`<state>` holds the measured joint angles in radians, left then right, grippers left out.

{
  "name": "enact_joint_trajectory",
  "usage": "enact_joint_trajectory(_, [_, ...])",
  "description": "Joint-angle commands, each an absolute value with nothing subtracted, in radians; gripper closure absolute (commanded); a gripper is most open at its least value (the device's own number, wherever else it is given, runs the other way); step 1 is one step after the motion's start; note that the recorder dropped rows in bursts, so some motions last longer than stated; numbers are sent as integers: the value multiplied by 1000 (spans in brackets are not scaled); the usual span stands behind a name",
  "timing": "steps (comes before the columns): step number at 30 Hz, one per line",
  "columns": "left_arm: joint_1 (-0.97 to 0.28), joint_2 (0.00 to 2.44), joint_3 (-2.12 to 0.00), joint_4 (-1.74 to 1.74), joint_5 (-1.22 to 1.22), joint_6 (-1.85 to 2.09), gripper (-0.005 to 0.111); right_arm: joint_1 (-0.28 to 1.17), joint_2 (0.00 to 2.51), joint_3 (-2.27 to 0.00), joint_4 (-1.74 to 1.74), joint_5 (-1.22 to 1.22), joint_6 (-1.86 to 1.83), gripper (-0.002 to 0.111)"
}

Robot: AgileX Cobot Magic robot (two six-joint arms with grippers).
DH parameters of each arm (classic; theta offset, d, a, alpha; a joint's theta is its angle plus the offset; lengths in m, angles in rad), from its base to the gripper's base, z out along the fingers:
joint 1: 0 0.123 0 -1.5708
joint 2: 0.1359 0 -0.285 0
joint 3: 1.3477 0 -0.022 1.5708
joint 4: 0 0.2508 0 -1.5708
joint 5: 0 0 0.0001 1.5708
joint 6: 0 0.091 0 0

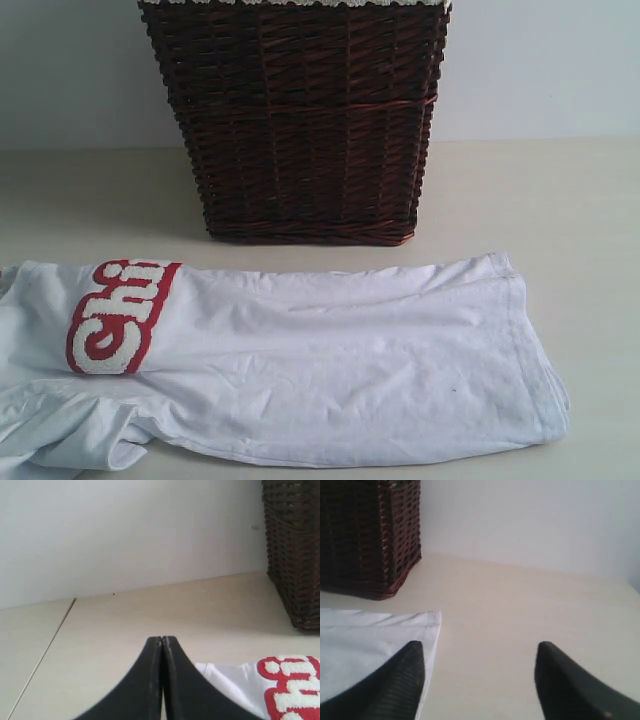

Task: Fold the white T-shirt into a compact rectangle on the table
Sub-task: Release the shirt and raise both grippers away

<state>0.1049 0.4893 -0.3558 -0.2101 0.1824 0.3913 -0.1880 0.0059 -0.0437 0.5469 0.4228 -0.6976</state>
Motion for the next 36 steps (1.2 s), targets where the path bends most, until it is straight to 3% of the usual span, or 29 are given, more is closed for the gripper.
enact_joint_trajectory(1, [109,484,-352,-224,163,389,106,-194,0,-38,544,458,-704,79])
enact_joint_trajectory(4, [109,484,-352,-224,163,389,106,-194,0,-38,549,454,-702,109])
enact_joint_trajectory(12, [109,484,-352,-224,163,389,106,-194,0,-23,547,443,-694,108])
enact_joint_trajectory(16, [109,482,-352,-224,163,389,106,-194,0,0,597,309,-676,108])
enact_joint_trajectory(36, [109,484,-344,-231,268,387,106,-168,0,0,597,311,-676,108])
